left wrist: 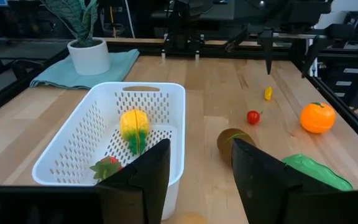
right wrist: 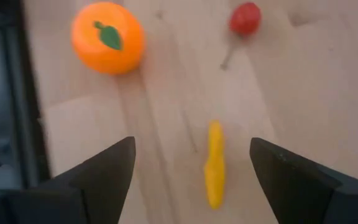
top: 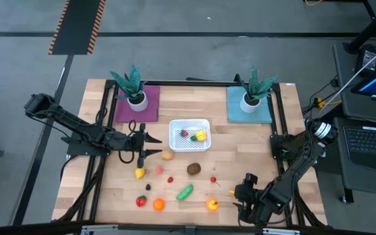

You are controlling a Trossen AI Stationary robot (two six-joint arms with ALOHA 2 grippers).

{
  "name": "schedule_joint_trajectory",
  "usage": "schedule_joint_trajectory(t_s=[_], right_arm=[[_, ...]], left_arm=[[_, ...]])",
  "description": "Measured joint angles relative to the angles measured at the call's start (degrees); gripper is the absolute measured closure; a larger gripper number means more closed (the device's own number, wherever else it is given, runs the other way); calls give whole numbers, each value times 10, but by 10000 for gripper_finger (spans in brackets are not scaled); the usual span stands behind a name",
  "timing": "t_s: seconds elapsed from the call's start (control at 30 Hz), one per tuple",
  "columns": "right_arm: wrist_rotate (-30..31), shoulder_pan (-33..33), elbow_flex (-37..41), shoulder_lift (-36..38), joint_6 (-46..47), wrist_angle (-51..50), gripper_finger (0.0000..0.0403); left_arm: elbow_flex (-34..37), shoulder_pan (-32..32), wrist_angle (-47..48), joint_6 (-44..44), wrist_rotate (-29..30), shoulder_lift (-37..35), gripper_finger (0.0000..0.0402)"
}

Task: Pick and placing Produce into tupperware
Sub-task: Put the yellow corn into the white bin

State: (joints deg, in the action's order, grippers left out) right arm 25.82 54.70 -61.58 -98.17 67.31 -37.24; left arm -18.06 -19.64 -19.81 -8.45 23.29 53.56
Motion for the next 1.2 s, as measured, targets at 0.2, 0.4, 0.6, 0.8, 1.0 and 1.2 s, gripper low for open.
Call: schedule_joint_trajectory(t_s=[0.2, 0.4, 0.6, 0.8, 1.0, 1.2], right_arm=[[0, -4, 0, 0, -1, 5, 85], [0, -4, 0, 0, -1, -5, 85], [1, -4, 11, -10, 29, -20, 92], [1, -6, 23, -36, 46, -19, 105], [-21, -6, 23, -58, 68, -11, 108], [-31, -6, 22, -82, 71, -10, 108]], left_arm=[[0, 0, 0, 0, 0, 0, 240], [0, 0, 0, 0, 0, 0, 233], [0, 0, 0, 0, 0, 0, 239], [0, 0, 0, 0, 0, 0, 242], [0, 0, 0, 0, 0, 0, 234], [0, 0, 1, 0, 0, 0, 237]])
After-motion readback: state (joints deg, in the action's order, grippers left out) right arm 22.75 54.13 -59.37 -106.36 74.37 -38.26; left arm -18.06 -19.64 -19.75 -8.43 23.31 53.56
